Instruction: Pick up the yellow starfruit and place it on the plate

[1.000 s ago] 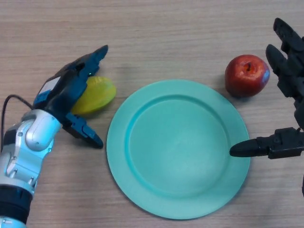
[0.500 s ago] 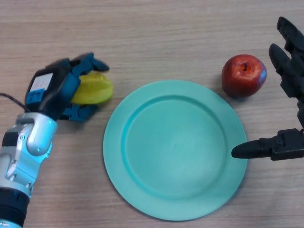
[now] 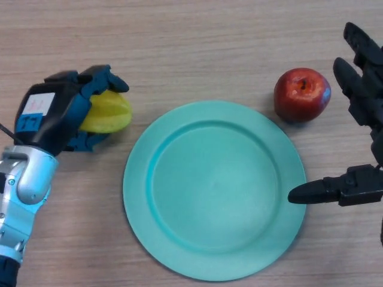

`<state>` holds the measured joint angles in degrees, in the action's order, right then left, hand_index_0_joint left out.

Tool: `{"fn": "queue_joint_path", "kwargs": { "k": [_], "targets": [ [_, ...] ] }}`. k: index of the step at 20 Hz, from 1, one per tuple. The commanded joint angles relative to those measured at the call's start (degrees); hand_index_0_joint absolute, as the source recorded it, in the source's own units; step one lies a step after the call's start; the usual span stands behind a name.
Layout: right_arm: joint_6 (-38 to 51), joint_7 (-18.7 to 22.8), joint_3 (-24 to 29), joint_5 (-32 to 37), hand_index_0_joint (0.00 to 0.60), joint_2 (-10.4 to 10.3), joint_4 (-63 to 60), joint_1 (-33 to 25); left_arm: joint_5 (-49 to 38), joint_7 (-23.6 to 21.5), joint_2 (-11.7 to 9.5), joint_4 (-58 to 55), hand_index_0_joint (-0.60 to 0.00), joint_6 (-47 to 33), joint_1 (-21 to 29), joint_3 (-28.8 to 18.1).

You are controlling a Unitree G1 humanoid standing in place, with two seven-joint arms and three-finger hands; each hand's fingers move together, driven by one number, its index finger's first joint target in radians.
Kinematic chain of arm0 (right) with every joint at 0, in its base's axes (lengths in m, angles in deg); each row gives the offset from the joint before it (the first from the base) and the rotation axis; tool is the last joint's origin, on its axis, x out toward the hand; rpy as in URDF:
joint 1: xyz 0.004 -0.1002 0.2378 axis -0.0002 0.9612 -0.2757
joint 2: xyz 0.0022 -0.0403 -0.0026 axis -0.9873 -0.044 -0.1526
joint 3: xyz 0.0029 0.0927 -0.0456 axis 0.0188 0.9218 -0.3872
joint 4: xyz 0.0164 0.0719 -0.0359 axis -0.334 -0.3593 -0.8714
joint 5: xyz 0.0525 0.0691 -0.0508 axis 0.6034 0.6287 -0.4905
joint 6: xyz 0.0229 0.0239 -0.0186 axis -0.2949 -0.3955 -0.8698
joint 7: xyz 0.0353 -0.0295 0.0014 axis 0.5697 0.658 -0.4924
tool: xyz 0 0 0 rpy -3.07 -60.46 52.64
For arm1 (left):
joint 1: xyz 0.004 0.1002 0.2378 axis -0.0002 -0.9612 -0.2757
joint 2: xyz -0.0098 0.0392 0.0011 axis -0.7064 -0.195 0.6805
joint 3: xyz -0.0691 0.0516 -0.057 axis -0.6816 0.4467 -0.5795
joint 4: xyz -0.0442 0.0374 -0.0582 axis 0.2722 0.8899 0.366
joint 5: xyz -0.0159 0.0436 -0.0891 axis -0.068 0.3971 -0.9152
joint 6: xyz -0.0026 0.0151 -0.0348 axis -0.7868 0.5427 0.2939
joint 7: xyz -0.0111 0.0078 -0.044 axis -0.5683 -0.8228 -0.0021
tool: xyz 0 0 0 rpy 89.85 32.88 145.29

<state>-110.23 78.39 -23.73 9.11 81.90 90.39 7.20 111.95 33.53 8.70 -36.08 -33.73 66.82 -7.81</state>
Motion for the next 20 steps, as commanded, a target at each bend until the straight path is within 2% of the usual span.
{"fn": "queue_joint_path", "kwargs": {
  "k": [1,5,7,8,10,11,14,17,18,19,20],
  "targets": [
    [5.9,-0.2,2.0,0.1,0.000,0.5,3.2,-1.6,0.7,-2.4,-1.5,-8.2,-0.600,-0.6,-0.1,-4.2],
    [6.7,-0.5,2.2,0.1,0.000,0.6,2.9,-1.6,3.9,0.9,1.4,-19.9,-0.600,1.7,-3.4,-2.6],
    [5.9,-0.3,2.9,1.6,0.000,0.4,3.2,-1.4,2.3,4.4,4.5,-24.9,-0.600,1.9,-5.6,-0.1],
    [5.2,-0.2,3.2,2.3,0.000,0.6,3.6,-1.5,-1.5,7.7,6.9,-27.2,-0.600,2.1,-7.7,2.2],
    [5.1,0.1,3.4,2.8,0.000,0.8,3.4,-1.8,-3.0,9.9,10.0,-29.4,-0.600,2.3,-9.9,6.0],
    [5.3,0.0,3.5,2.9,0.000,0.9,3.3,-1.8,-3.5,11.1,10.8,-29.8,-0.600,2.9,-10.9,7.5],
    [5.3,0.5,3.7,3.8,0.000,0.9,3.2,-2.0,-3.7,13.7,11.9,-28.7,-0.600,4.1,-13.1,12.0],
    [4.4,0.3,3.6,3.6,0.000,1.2,3.6,-2.1,-3.3,15.5,12.0,-26.7,-0.600,4.4,-12.9,12.7],
    [4.0,-0.1,4.0,3.9,0.000,1.2,3.8,-2.1,-4.9,20.0,12.0,-27.1,-0.600,7.9,-13.3,13.6],
    [4.3,-0.1,4.1,3.7,0.000,1.2,3.6,-2.1,-6.9,22.2,12.0,-27.9,-0.600,10.8,-13.4,14.3],
    [4.8,0.0,4.1,3.2,0.000,1.3,3.2,-2.3,-10.4,21.8,12.0,-28.4,-0.600,13.4,-12.5,14.8]
  ]
}}
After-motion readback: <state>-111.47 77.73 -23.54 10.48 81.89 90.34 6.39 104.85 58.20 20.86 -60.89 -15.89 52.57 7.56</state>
